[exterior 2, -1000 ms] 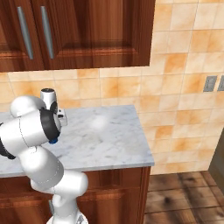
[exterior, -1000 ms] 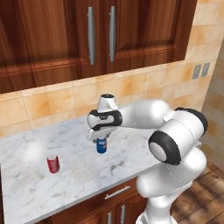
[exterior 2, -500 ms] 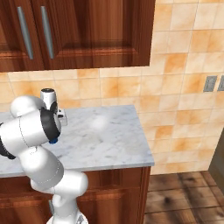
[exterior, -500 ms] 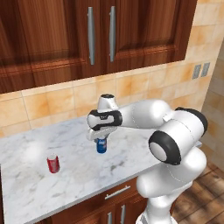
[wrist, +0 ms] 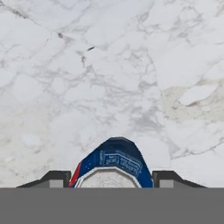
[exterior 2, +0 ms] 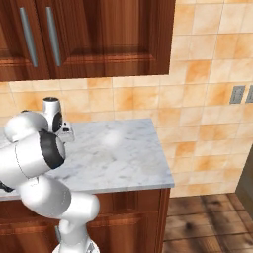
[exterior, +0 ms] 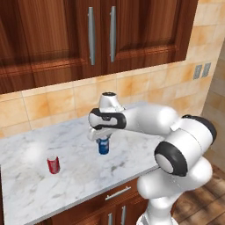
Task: Four empty soda cans are scattered around the kitchen. Gather all the cans and cluster them next to the stove for recycling.
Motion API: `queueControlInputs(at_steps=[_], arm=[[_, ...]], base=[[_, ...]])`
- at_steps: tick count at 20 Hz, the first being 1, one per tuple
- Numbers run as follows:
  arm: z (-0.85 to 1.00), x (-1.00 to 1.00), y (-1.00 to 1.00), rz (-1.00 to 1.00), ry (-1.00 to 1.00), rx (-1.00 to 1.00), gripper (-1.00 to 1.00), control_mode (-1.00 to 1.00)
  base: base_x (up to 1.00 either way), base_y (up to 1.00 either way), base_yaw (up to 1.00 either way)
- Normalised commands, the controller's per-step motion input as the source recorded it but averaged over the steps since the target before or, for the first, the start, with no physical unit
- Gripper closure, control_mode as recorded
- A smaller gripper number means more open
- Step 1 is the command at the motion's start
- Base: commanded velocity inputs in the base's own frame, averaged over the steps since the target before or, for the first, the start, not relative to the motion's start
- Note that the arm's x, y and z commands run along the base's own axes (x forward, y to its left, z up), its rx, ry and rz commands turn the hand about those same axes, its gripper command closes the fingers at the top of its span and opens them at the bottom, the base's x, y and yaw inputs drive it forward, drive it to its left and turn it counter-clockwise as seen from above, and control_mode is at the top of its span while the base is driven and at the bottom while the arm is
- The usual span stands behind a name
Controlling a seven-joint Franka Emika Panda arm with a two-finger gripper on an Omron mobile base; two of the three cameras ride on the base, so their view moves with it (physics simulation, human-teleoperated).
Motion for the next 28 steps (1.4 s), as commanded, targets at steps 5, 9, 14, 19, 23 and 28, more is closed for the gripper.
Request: queueControlInputs(at_steps=[5,9,14,19,23,28], arm=[[0.13,-0.6,-0.17,0.0,0.0,0.0,1.0,-1.0],[0.29,-0.41,-0.34,0.0,0.0,0.0,1.0,-1.0],[0.41,-0.65,-0.36,0.0,-0.04,0.0,1.0,-1.0],[0.33,-0.89,-0.41,-0.02,-0.21,0.0,1.0,-1.0],[0.26,-0.68,-0.42,-0.01,-0.3,0.0,1.0,-1.0],[0.58,-0.6,-0.21,0.0,-0.14,0.01,1.0,-1.0]], base=[[0.0,0.0,0.0],[0.0,0.0,0.0],[0.0,0.0,0.0],[0.0,0.0,0.0],[0.0,0.0,0.0],[0.0,0.0,0.0]])
